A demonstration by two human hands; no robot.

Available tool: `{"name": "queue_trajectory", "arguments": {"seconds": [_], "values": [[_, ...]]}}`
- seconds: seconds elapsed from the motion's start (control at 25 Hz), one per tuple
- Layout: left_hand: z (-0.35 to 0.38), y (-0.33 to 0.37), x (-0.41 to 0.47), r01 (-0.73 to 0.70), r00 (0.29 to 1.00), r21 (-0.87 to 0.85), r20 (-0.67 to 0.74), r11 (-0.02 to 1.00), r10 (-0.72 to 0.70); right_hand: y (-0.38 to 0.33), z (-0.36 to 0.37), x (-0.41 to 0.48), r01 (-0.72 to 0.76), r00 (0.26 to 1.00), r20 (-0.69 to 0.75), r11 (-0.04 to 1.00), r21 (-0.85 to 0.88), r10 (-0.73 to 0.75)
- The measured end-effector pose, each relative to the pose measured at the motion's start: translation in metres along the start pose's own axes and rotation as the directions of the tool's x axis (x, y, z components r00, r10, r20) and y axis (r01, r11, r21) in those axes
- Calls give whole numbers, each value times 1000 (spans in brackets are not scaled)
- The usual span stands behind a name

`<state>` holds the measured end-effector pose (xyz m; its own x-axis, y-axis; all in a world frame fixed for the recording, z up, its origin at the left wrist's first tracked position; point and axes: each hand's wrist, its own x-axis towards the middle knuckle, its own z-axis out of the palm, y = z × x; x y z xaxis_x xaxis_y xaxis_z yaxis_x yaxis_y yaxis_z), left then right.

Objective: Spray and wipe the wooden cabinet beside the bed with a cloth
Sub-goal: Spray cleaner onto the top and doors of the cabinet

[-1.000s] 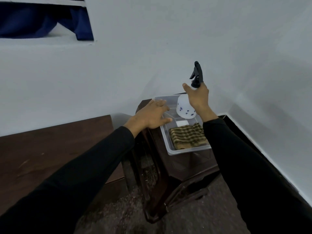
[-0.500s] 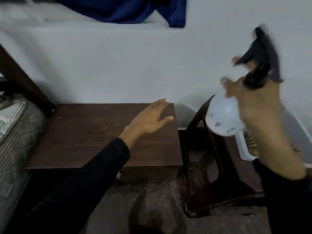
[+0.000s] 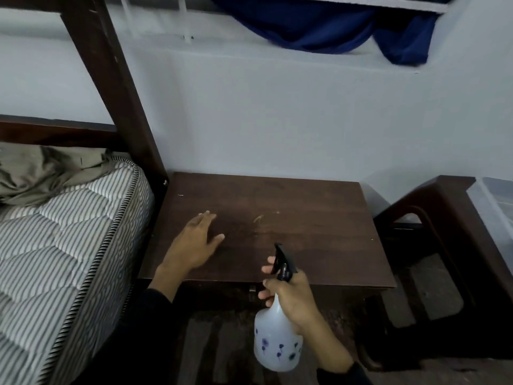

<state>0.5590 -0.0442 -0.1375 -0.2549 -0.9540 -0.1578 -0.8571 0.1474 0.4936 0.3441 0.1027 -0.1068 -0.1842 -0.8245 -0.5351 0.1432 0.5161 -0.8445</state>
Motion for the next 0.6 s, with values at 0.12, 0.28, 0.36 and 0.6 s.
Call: {"name": "queue_trajectory", "arguments": {"seconds": [0.12, 0.28, 0.36, 0.6], "values": [[5, -1, -3, 7, 1000, -30, 10, 1000, -7, -4, 7, 5, 0, 999, -41, 995, -104, -4], [9, 1, -9, 0, 1000, -54, -15, 999, 0, -3, 8, 8, -15, 990, -141, 978, -206, -14], [10, 4, -12, 5, 1000, -59, -27, 998, -7, -2, 5, 8, -21, 986, -165, 981, -193, -11], [16, 17, -13, 11, 1000, -39, -18, 999, -11, -9, -4, 12, -26, 996, -85, 984, -175, 11]]}}
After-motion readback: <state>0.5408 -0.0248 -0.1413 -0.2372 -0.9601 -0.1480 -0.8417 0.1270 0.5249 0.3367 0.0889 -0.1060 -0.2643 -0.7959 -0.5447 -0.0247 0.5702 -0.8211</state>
